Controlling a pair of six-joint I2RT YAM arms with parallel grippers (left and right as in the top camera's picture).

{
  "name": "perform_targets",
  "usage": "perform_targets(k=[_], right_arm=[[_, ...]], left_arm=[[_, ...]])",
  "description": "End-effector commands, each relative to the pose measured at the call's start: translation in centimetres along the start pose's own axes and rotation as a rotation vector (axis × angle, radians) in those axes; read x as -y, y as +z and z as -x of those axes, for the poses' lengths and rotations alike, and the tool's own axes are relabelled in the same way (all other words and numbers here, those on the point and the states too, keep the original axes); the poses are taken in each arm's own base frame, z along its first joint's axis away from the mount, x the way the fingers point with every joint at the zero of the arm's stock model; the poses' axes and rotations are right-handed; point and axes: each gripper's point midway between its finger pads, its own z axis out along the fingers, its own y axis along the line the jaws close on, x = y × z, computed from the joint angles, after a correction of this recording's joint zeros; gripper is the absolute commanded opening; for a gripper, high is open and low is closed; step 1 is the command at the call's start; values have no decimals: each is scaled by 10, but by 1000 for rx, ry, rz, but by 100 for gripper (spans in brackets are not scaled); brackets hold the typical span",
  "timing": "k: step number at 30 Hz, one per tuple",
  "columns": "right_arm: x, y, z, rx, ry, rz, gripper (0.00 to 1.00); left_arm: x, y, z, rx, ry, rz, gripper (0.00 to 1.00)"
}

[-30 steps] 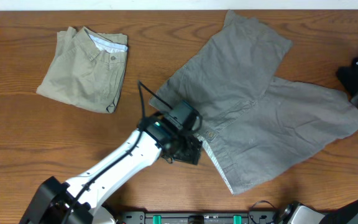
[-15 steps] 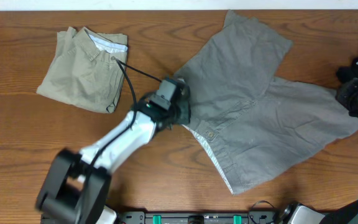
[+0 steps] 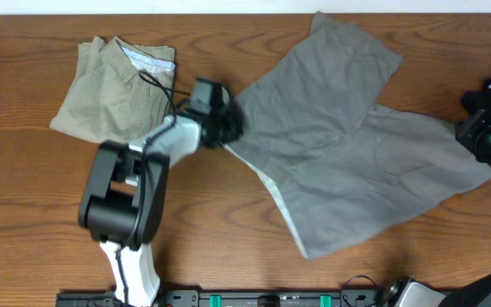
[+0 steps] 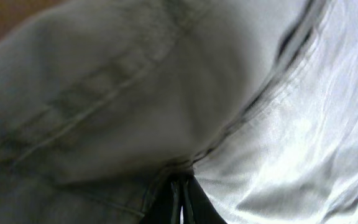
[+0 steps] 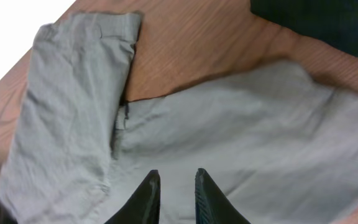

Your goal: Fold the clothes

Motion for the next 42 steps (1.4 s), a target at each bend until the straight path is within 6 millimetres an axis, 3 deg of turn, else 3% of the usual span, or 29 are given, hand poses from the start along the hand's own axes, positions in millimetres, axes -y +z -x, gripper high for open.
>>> perform_targets(k=[1,5,9,12,14,17,21,25,31,36,39,42], right_arm=[[-8,1,-3,-12,-26,19,17],[-13,2,-9,-34,-35,24,17],[-16,5,-18,-64,-50,5,21],[-20,8,-23,-73,-73,-14,27],[-25,9,-24,-71,-91,-15,36],[-31,12,-26,-74,-136,-8,43],[-21,12,-26,-68,-139,-71,53],[-16,15,-29,-84,-114,-86,64],[-4,22,-42,-149,-73,-117,67],[6,25,-63,-246,-41,-148,72],[12,26,-77,-311,-24,-168,77],[16,29,-86,-352,-13,-180,78]], left_arm=[[-69,22,45,67,-74,142,6],[-61,17,112,166,-4,101,6],[-26,-12,161,247,129,73,6],[-2,-39,175,234,209,85,9],[7,-59,173,195,226,104,23],[14,-88,156,119,231,141,33],[15,-126,120,13,207,188,38],[13,-163,82,-93,163,238,38],[1,-215,25,-241,70,356,32],[-25,-259,-8,-272,19,568,31],[-28,-261,-38,-313,16,586,31],[-35,-246,-73,-339,28,597,32]])
